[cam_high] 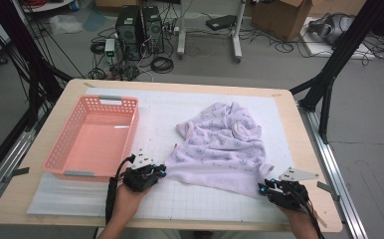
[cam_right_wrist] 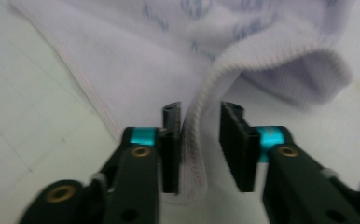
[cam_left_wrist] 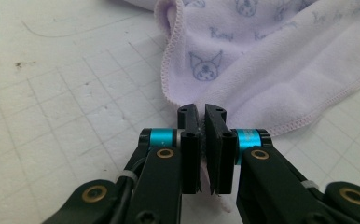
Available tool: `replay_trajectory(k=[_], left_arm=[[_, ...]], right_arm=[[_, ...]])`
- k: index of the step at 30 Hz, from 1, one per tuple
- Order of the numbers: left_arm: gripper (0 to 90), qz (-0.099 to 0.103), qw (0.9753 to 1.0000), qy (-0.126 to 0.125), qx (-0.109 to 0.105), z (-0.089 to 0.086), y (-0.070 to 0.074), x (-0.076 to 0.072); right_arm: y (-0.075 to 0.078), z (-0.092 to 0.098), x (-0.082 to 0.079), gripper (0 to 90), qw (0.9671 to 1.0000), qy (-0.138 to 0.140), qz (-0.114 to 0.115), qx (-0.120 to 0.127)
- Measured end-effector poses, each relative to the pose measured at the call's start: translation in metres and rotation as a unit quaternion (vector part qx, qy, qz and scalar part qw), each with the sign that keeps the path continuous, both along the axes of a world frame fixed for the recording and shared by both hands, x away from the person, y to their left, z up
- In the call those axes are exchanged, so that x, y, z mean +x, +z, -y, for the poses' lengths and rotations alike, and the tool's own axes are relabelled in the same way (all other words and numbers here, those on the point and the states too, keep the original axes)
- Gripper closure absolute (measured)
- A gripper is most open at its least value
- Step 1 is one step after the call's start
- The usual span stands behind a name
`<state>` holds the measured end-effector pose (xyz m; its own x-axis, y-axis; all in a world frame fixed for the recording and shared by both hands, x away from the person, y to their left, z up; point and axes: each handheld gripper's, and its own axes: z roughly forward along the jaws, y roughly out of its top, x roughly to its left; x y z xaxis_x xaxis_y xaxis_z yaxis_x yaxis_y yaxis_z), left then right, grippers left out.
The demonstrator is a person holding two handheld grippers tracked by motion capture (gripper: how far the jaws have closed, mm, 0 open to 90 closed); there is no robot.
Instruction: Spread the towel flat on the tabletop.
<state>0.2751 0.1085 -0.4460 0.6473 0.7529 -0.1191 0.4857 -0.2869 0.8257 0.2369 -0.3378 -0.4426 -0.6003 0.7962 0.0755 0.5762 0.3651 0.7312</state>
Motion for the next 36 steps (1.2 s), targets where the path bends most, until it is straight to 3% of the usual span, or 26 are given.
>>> replay_trajectory(k=[2,10,16,29,34,36], left_arm=[[84.5,-0.001,1.0,-0.002,0.0,-0.001,0.0,-0.002],[84.6,-0.003,0.9998,-0.016,-0.008,-0.002,0.0,-0.017],[84.6,-0.013,0.9992,-0.027,-0.024,-0.004,-0.002,-0.034],[84.2,-0.018,0.998,-0.058,-0.019,0.008,-0.006,-0.09],[84.1,-0.021,0.9974,-0.065,-0.021,0.008,-0.007,-0.106],[84.2,-0.021,0.997,-0.073,-0.016,0.008,-0.008,-0.115]], right_arm=[[-0.002,0.003,0.0,84.2,0.9999,0.005,-0.008,0.004],[0.002,0.015,-0.011,85.0,0.9999,-0.015,-0.006,0.0],[0.007,0.02,-0.03,84.8,0.9995,-0.032,0.001,0.006],[0.006,0.032,-0.102,83.7,0.9977,-0.066,0.007,0.012],[0.006,0.036,-0.118,83.7,0.9965,-0.081,0.003,0.018],[0.007,0.036,-0.126,84.2,0.9959,-0.084,-0.001,0.031]])
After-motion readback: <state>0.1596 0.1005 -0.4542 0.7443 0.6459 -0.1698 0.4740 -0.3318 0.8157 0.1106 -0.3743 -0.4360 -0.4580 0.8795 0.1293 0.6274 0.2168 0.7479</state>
